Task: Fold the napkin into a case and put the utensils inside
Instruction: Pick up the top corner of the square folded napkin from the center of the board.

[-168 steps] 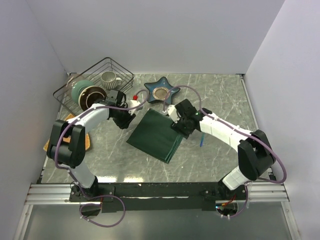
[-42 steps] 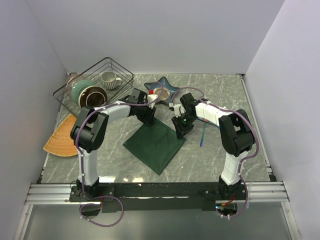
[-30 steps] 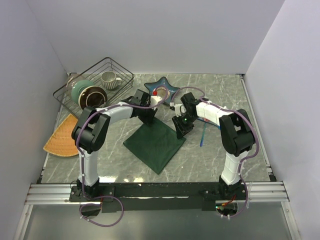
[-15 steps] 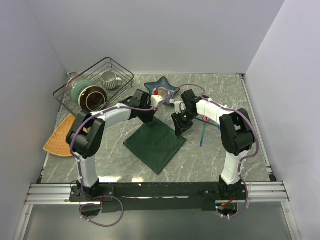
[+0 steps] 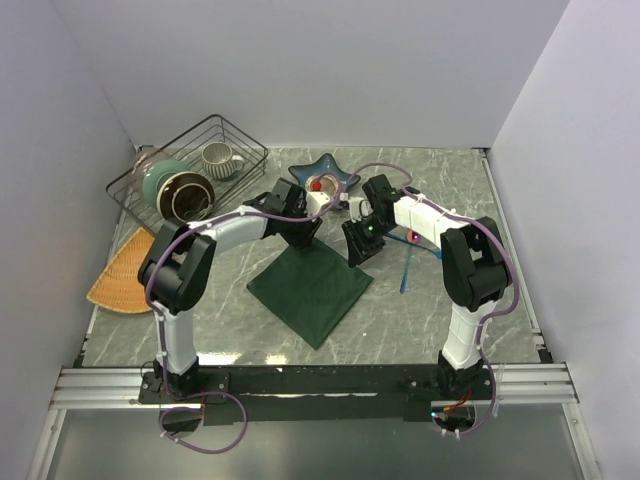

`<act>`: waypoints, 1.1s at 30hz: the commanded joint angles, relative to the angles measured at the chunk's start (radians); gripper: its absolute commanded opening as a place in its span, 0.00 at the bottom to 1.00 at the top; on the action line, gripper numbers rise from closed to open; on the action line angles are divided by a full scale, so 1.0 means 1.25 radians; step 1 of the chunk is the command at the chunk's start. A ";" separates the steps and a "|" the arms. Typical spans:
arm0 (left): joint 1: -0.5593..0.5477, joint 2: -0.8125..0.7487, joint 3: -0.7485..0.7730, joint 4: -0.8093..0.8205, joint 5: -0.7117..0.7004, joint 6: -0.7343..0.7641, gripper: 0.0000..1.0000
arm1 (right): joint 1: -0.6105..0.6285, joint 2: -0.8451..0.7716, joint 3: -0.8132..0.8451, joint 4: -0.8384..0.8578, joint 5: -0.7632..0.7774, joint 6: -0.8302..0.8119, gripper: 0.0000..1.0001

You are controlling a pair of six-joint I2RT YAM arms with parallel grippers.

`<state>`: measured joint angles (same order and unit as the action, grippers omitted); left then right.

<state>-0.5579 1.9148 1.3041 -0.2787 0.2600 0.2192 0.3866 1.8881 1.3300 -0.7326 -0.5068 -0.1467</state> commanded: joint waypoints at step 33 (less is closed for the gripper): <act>-0.086 -0.138 -0.098 0.081 -0.151 0.037 0.01 | -0.015 0.033 0.082 -0.002 -0.052 0.039 0.41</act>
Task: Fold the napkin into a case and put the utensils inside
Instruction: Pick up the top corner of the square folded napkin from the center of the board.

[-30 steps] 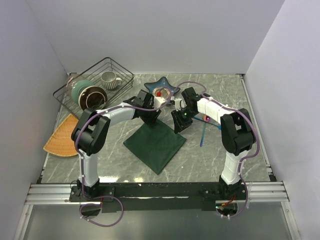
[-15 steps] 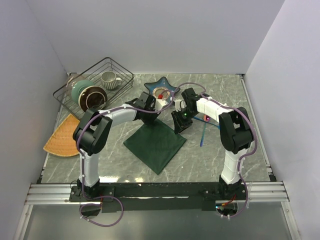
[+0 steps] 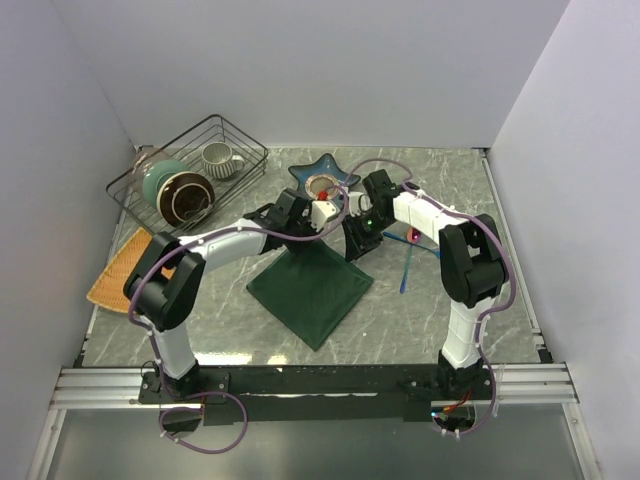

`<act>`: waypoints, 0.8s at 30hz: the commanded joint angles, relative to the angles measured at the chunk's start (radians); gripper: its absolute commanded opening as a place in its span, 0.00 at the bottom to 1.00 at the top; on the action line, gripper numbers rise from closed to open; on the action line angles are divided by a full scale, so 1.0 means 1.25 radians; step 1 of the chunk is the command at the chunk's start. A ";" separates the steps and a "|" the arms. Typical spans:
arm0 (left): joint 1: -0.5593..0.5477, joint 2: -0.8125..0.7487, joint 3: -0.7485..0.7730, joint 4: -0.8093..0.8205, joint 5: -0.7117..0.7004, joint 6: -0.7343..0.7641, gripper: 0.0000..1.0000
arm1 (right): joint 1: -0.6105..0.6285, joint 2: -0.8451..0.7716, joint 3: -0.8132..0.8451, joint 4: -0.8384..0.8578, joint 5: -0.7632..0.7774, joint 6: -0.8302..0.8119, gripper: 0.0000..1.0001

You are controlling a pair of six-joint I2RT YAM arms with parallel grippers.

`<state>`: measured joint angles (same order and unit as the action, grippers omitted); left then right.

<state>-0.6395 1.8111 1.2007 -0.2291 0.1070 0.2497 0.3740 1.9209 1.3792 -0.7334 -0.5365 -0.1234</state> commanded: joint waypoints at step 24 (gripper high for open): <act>-0.030 0.009 -0.022 0.108 -0.135 -0.013 0.01 | -0.002 0.055 0.099 0.010 -0.065 0.067 0.42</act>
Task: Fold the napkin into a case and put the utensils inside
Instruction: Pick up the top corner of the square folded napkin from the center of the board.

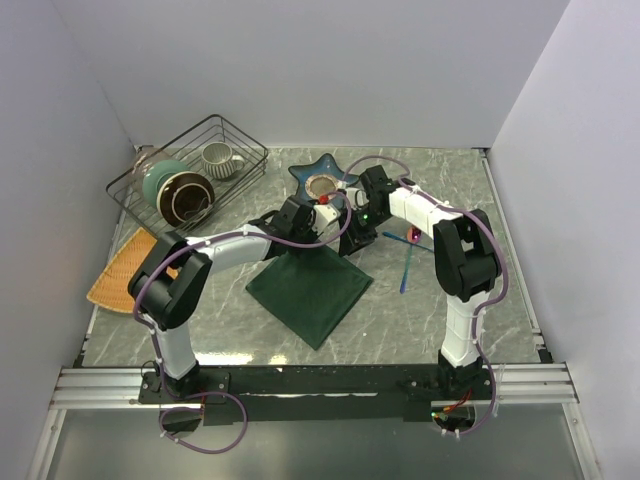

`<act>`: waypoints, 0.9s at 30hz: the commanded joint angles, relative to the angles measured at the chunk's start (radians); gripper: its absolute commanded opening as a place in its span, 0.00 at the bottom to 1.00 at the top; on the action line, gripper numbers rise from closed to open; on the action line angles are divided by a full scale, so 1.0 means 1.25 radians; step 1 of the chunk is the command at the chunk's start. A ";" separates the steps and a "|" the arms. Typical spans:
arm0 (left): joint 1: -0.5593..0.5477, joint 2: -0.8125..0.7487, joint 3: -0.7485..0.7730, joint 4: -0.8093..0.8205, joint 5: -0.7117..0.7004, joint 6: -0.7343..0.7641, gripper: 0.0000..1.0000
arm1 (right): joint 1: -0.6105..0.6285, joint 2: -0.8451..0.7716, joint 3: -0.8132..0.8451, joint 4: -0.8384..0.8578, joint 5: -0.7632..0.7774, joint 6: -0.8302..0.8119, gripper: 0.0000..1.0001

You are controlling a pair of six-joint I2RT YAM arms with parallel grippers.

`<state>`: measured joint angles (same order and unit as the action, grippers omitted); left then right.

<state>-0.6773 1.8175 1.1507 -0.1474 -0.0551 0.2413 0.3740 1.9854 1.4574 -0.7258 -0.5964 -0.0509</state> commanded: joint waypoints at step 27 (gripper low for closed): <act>0.002 -0.003 0.000 0.061 0.037 0.027 0.01 | 0.010 0.047 0.088 0.033 -0.049 0.061 0.40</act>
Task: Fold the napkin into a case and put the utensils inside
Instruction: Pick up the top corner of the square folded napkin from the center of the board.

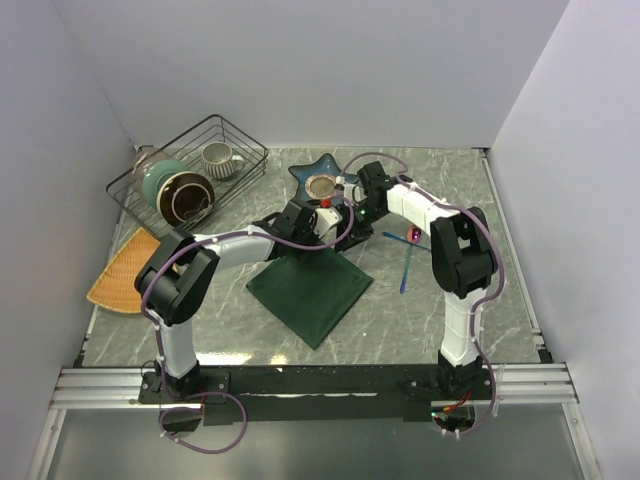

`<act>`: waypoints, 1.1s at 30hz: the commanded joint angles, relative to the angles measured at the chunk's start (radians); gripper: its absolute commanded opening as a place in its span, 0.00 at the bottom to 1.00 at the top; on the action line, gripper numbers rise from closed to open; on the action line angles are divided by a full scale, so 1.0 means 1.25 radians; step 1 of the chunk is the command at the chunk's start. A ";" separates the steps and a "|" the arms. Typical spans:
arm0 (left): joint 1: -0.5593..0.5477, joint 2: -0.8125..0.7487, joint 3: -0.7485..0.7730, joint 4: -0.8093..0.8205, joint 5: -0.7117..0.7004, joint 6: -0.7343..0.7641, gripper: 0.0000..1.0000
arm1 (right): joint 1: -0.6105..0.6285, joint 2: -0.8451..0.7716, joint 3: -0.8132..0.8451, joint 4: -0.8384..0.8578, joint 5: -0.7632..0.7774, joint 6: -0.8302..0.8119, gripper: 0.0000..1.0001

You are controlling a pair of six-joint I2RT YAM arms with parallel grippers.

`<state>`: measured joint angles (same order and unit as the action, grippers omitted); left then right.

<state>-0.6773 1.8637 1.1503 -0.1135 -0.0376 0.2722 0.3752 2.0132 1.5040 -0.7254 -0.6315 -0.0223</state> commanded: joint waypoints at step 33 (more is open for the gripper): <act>0.001 -0.081 -0.051 0.085 0.033 0.003 0.01 | 0.023 0.187 0.174 0.147 -0.124 0.164 0.38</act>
<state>-0.6773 1.8122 1.0935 -0.0467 -0.0189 0.2726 0.3958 2.2246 1.6722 -0.5533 -0.7544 0.1783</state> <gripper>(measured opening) 0.015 0.382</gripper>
